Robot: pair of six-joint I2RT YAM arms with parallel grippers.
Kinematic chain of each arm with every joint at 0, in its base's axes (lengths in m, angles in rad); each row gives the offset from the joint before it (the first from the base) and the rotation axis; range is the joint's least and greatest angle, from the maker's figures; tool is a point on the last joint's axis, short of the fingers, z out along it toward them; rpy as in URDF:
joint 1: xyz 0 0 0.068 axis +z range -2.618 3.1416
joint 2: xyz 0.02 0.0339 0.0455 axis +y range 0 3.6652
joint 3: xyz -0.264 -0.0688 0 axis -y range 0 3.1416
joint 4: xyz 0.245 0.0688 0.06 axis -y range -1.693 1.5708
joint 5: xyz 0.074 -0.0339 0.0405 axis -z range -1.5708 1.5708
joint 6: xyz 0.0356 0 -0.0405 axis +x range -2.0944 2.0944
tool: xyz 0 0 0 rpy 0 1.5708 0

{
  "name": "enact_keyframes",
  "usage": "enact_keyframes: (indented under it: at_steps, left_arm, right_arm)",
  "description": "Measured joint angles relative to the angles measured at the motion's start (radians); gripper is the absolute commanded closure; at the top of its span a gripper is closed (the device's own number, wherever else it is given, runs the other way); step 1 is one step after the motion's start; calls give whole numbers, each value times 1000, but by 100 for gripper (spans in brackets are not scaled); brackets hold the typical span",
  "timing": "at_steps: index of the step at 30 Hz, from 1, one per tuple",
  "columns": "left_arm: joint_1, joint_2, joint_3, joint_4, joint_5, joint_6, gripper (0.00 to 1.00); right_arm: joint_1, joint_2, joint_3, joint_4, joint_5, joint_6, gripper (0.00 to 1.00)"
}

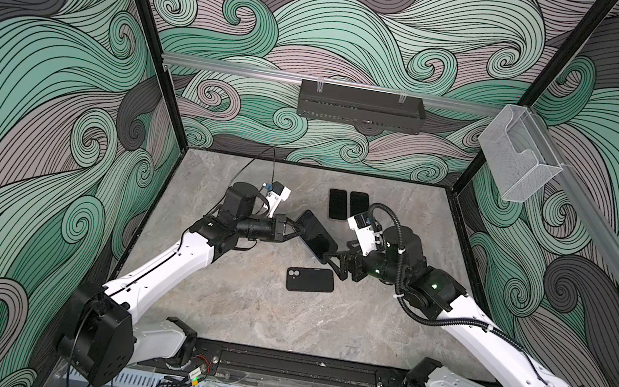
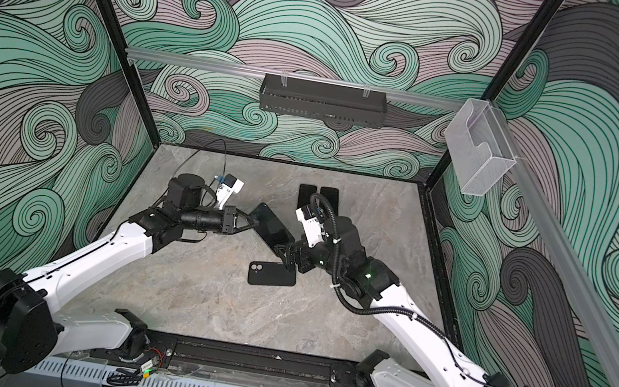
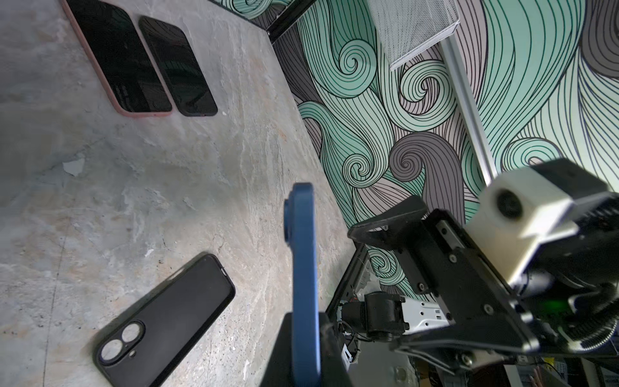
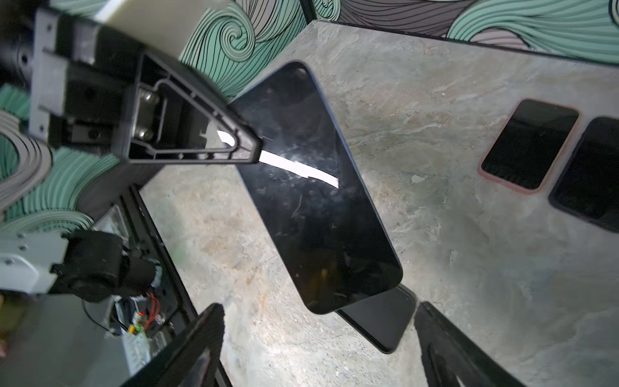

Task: Put the phone into the phone case
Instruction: 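Grasp the blue-edged phone edge with the left gripper while the right holds it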

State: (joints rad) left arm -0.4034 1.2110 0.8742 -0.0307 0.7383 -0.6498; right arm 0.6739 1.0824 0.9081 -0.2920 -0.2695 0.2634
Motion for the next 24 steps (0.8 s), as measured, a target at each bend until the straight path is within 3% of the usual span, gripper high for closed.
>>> enact_keyframes:
  at_steps: [8,14,24]
  left_arm:
    - [39,-25,-97,216,-29,-113,100]
    - [55,-37,-107,364,-17,-204,100]
    - [56,-37,-127,542,27,-338,100]
  right_arm:
    - [-97,36,-134,292,-113,320,37]
    - [-97,47,-136,433,-150,428,47]
    - [-129,72,-153,586,-178,570,48]
